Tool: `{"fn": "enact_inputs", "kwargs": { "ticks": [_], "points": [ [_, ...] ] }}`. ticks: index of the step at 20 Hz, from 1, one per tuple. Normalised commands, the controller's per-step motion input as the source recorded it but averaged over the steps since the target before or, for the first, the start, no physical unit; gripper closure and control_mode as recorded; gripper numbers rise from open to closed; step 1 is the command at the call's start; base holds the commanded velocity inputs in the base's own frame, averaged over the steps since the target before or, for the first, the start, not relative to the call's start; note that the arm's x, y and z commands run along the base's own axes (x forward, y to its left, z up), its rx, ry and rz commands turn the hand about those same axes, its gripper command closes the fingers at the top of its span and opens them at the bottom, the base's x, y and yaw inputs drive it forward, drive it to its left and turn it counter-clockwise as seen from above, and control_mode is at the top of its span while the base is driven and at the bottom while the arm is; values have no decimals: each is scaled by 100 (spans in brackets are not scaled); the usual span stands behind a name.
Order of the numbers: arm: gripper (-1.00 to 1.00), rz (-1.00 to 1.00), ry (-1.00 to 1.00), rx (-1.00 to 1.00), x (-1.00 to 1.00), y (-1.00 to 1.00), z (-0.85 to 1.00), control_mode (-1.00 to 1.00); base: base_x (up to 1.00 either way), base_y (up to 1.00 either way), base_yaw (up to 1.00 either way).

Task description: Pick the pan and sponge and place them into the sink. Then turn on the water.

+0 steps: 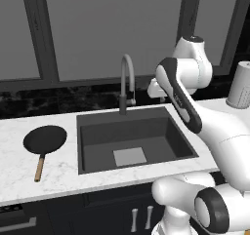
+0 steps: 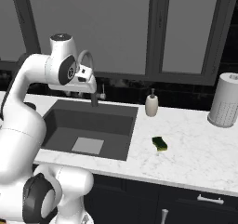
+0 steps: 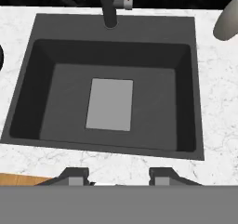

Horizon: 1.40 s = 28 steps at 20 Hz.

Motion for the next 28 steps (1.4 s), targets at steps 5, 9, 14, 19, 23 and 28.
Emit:
{"fn": "enact_inputs", "kwargs": {
  "ticks": [5,9,14,19,23,28],
  "points": [
    [-100,6,-1,0,-31,34,0,-100,0,0,0],
    [-100,1,0,2,-63,99,-1,-100,0,0,0],
    [-100,0,0,0,-29,100,-15,-100,0,0,0],
    [-100,0,0,0,-9,100,-14,-100,0,0,0],
    [-100,0,0,0,0,100,-23,-100,0,0,0],
    [-100,0,1,3,7,99,-48,-100,0,0,0]
  ]
}}
